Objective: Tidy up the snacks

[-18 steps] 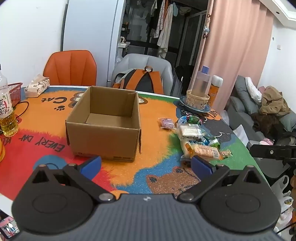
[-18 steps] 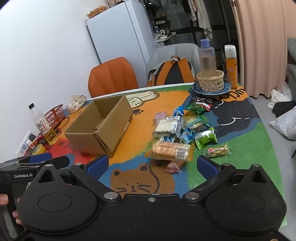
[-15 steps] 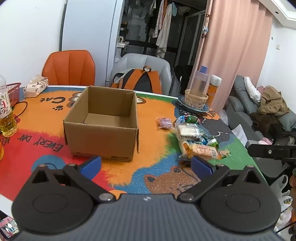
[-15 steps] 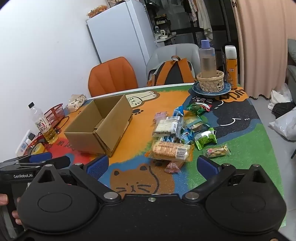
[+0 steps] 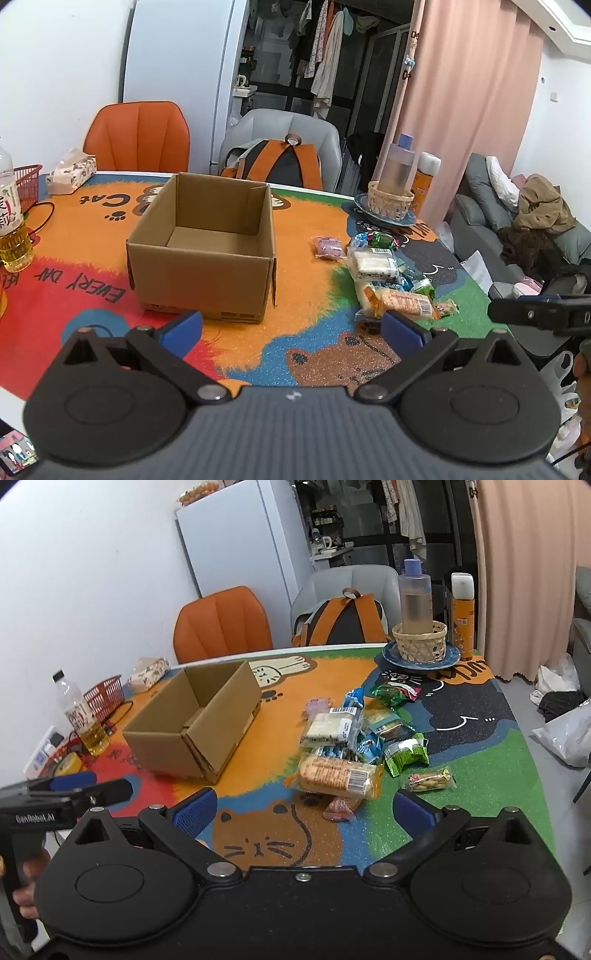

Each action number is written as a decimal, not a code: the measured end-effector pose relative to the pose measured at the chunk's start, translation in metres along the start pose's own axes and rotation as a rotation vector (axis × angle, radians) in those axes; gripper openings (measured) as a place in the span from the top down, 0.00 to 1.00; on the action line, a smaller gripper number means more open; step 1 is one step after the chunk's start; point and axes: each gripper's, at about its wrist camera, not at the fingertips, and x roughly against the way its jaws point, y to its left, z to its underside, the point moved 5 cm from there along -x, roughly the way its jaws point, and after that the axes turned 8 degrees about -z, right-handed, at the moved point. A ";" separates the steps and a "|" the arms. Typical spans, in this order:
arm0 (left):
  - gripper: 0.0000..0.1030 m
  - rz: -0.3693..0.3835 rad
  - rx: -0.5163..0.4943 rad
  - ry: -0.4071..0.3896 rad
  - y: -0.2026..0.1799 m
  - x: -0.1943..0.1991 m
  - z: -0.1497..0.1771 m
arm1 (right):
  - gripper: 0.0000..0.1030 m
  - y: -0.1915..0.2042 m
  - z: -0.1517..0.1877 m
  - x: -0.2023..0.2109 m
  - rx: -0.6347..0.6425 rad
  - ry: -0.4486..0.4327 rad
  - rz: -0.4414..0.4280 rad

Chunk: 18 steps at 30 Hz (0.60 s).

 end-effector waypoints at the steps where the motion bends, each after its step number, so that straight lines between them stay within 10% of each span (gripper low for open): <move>1: 0.00 0.002 0.001 -0.002 0.000 0.001 0.000 | 0.00 0.001 0.001 -0.001 0.005 0.002 0.000; 18: 0.00 0.018 -0.003 -0.015 -0.002 0.004 -0.002 | 0.00 0.000 0.004 0.001 0.036 -0.005 0.026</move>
